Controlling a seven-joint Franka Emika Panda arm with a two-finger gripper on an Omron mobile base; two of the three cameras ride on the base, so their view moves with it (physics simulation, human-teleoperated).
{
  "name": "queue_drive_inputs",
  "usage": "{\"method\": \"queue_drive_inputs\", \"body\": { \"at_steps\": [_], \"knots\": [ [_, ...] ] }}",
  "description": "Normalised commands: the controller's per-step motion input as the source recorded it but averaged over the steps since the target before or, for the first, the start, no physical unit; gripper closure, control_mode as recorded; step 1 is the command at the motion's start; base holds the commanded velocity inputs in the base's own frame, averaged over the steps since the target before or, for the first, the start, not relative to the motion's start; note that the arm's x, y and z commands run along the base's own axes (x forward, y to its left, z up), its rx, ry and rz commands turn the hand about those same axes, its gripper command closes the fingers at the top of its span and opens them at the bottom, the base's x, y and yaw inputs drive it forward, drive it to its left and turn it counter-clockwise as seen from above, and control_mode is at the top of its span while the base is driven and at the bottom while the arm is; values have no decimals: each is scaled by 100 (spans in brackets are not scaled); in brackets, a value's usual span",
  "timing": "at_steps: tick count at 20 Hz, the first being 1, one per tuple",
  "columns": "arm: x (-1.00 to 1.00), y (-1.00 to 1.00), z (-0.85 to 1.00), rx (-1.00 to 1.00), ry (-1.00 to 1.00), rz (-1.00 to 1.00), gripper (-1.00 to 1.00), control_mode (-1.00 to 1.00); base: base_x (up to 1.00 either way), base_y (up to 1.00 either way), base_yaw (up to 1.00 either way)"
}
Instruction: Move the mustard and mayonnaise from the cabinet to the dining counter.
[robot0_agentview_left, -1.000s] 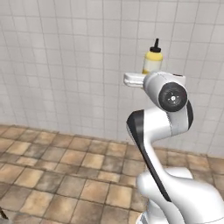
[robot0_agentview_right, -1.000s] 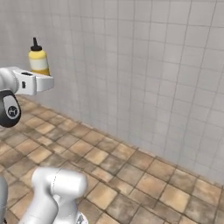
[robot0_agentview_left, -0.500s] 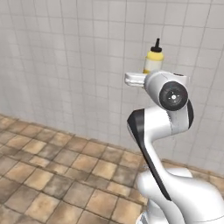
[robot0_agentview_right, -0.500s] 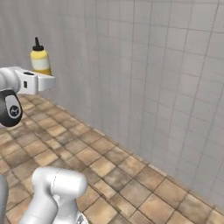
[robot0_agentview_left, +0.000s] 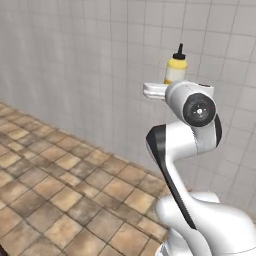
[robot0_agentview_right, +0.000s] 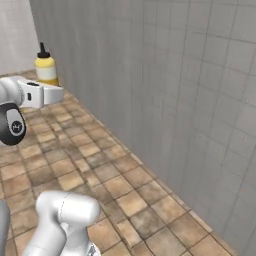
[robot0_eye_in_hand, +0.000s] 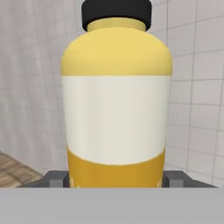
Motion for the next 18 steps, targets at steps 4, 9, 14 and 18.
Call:
{"method": "queue_drive_inputs", "body": {
  "at_steps": [4,9,14,18],
  "knots": [
    [0,0,0,0,0,0,100,100,71,-9,38],
    [0,0,0,0,0,0,100,100,71,-10,31],
    [0,0,0,0,0,0,100,100,74,-9,30],
    [0,0,0,0,0,0,100,100,61,-5,47]
  ]
}}
